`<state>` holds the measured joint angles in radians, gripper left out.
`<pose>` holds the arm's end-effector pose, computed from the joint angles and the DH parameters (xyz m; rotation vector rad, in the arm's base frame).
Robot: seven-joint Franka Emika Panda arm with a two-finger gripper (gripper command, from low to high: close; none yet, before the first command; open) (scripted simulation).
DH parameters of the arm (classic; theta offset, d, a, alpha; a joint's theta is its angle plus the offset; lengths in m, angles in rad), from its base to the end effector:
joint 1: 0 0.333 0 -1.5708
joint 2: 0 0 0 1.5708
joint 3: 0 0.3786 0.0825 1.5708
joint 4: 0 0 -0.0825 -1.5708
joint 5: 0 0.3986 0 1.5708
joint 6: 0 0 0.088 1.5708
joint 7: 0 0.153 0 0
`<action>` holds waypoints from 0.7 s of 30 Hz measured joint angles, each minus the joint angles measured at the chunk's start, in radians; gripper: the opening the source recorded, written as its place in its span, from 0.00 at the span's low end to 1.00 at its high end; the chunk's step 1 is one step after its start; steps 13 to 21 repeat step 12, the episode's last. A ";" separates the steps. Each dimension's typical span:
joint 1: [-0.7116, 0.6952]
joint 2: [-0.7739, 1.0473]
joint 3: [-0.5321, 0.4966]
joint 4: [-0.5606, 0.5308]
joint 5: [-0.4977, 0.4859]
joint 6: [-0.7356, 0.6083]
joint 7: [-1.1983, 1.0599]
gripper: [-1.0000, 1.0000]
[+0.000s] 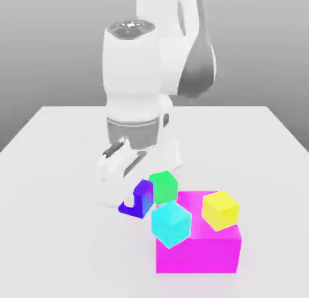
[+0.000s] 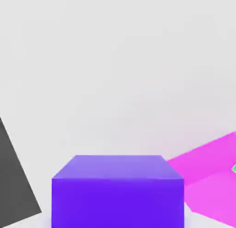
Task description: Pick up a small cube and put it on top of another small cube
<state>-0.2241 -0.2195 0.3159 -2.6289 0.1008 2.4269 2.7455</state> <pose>0.4149 0.0380 0.3233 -0.6303 3.0683 -0.0044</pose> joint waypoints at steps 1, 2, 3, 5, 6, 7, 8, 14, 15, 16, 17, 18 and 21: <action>0.030 -0.026 0.027 -0.001 0.018 -0.024 0.029 0.00; 0.060 -0.051 0.054 -0.001 0.037 -0.048 0.058 0.00; 0.091 -0.077 0.082 -0.002 0.057 -0.072 0.086 0.00; 0.116 -0.071 0.116 -0.013 0.065 -0.057 0.125 0.00; 0.116 -0.049 0.127 -0.022 0.058 -0.027 0.138 0.00; 0.106 -0.024 0.144 -0.031 0.053 0.008 0.146 0.00; 0.082 0.003 0.174 -0.041 0.051 0.045 0.150 0.00; 0.049 0.030 0.211 -0.051 0.052 0.084 0.151 1.00; 0.049 0.030 0.211 -0.051 0.052 0.084 0.151 1.00; 0.049 0.030 0.211 -0.051 0.052 0.084 0.151 1.00; 0.049 0.030 0.211 -0.051 0.052 0.084 0.151 1.00; 0.049 0.030 0.211 -0.051 0.052 0.084 0.151 1.00; 0.049 0.030 0.211 -0.051 0.052 0.084 0.151 1.00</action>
